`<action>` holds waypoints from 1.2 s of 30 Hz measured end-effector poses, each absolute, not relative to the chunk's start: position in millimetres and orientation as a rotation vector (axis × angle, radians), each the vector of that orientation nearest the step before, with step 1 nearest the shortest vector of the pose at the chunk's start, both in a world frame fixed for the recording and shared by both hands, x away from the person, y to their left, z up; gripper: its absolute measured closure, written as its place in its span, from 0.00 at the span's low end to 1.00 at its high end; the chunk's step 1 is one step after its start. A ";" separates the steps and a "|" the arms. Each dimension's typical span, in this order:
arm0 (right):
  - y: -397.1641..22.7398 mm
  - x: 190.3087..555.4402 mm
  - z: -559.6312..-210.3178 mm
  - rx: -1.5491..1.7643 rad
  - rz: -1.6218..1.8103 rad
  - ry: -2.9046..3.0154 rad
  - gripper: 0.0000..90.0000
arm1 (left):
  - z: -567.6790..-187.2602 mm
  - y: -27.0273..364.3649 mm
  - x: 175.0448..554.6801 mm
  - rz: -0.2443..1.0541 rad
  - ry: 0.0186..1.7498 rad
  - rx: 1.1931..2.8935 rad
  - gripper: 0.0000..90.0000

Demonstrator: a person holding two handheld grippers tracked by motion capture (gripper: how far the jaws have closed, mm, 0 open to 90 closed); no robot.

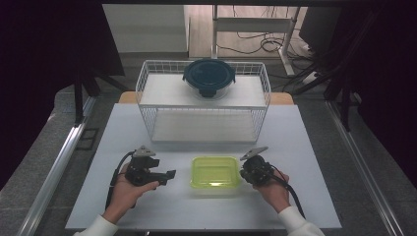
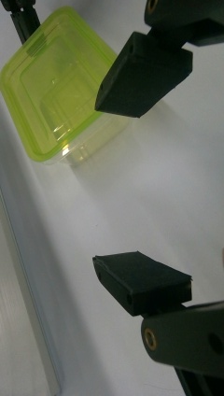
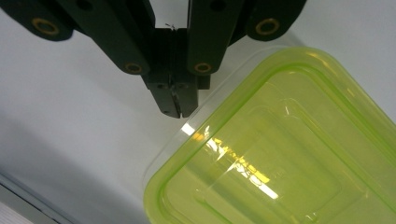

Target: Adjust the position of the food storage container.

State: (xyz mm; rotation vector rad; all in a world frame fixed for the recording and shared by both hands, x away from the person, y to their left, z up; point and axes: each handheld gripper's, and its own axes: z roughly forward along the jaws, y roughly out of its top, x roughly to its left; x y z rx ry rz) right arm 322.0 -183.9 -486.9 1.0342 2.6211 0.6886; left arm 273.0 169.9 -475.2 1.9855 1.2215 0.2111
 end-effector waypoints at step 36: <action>-241.8 309.2 -456.9 1.340 1.282 2.359 0.38 | -475.9 181.1 260.4 0.244 1.262 1.941 0.24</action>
